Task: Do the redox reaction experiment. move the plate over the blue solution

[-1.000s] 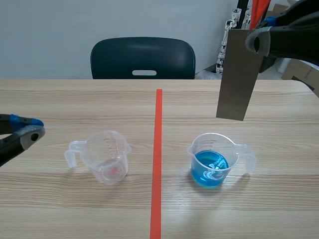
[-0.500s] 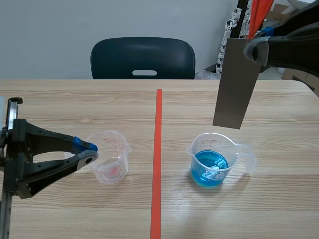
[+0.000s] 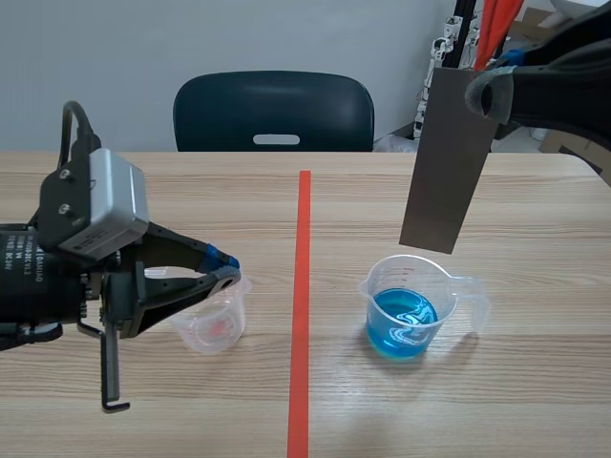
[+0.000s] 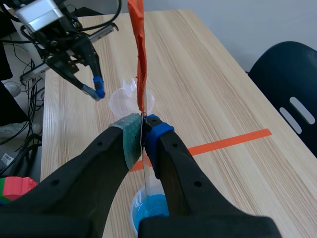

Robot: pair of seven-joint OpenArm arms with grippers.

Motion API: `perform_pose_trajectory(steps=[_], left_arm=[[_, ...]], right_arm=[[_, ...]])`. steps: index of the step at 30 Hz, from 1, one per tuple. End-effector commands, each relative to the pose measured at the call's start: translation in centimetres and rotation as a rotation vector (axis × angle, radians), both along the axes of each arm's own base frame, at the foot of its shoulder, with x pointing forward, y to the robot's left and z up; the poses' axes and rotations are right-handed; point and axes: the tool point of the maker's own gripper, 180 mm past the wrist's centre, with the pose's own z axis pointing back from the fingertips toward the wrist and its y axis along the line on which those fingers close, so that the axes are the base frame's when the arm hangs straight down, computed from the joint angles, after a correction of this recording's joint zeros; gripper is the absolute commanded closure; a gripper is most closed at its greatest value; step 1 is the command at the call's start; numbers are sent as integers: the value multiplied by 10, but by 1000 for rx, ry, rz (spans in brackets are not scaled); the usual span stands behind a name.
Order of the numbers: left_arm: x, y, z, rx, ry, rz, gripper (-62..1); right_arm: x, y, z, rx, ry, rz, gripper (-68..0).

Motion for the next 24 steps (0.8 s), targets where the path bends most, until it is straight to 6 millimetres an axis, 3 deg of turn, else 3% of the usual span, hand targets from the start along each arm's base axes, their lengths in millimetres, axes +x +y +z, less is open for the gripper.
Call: perform_pose_trajectory(steps=[1,8,24], left_arm=[[8,-2,1,-31,4,22,-41],[26,-10,-1,-62,2,44,-41],[46,-45,7,-78,-28,-8,-41]], right_arm=[[1,-2,9,20,-9,-1,-6],[1,-2,9,20,-9,-2,-6],[1,-2,9,21,-9,-2,-6]])
